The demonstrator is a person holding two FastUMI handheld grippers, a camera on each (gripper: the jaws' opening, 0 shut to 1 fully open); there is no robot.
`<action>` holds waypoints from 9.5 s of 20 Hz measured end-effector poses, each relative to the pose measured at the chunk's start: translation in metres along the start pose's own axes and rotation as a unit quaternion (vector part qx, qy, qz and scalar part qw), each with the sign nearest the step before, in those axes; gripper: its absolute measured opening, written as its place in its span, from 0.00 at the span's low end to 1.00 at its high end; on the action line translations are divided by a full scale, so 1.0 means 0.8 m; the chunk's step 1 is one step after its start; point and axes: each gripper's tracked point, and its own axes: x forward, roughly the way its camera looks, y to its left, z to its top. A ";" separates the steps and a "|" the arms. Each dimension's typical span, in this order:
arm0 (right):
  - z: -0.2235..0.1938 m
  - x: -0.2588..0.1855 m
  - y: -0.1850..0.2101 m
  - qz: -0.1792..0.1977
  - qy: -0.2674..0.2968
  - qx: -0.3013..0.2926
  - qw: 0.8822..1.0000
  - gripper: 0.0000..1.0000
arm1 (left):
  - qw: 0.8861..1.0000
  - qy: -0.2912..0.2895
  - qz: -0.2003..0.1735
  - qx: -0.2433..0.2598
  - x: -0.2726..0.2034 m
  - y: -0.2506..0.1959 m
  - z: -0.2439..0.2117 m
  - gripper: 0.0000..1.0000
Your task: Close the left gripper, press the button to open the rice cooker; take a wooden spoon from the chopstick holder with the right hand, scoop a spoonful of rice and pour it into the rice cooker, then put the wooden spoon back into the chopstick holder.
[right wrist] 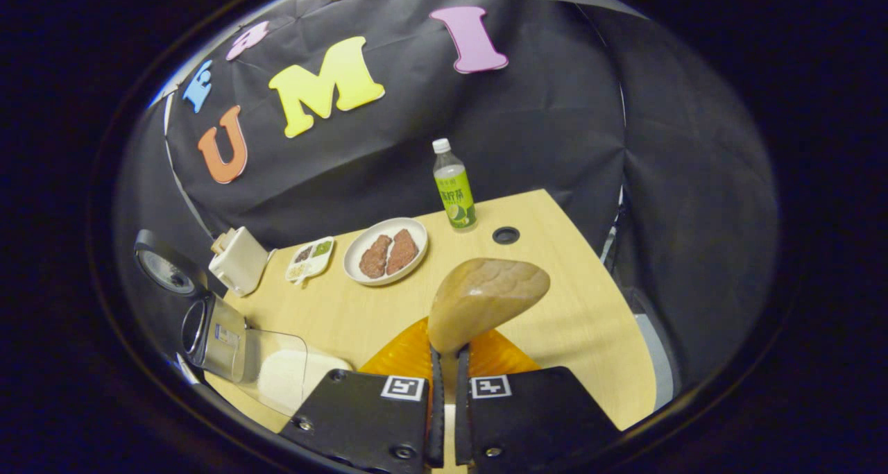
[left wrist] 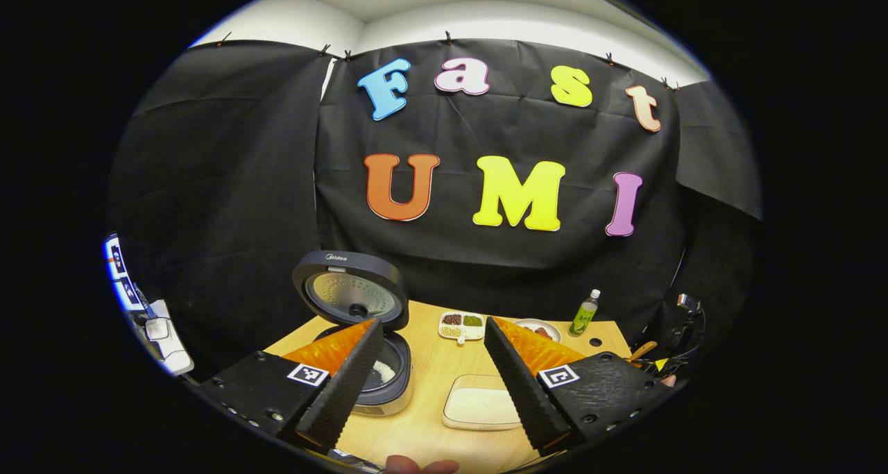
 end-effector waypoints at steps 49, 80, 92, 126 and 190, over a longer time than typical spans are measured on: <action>-0.180 0.045 0.324 0.120 0.145 0.181 0.965 0.11 | 0.998 0.041 0.038 -0.018 -0.038 0.220 -0.024 0.95; -0.006 -0.080 0.601 0.328 0.100 0.137 0.929 0.11 | 0.990 0.006 0.108 -0.088 -0.090 0.311 -0.029 0.95; -0.063 -0.039 0.658 0.265 0.059 -0.043 0.962 0.11 | 0.978 0.014 0.171 -0.120 -0.121 0.398 -0.060 0.95; -0.078 -0.080 0.716 0.195 -0.102 -0.405 0.887 0.11 | 0.987 -0.004 0.112 -0.115 -0.114 0.361 -0.073 0.95; -0.011 0.018 0.002 -0.004 0.009 0.004 1.000 0.51 | 0.999 0.046 0.015 -0.002 0.020 0.059 -0.023 0.95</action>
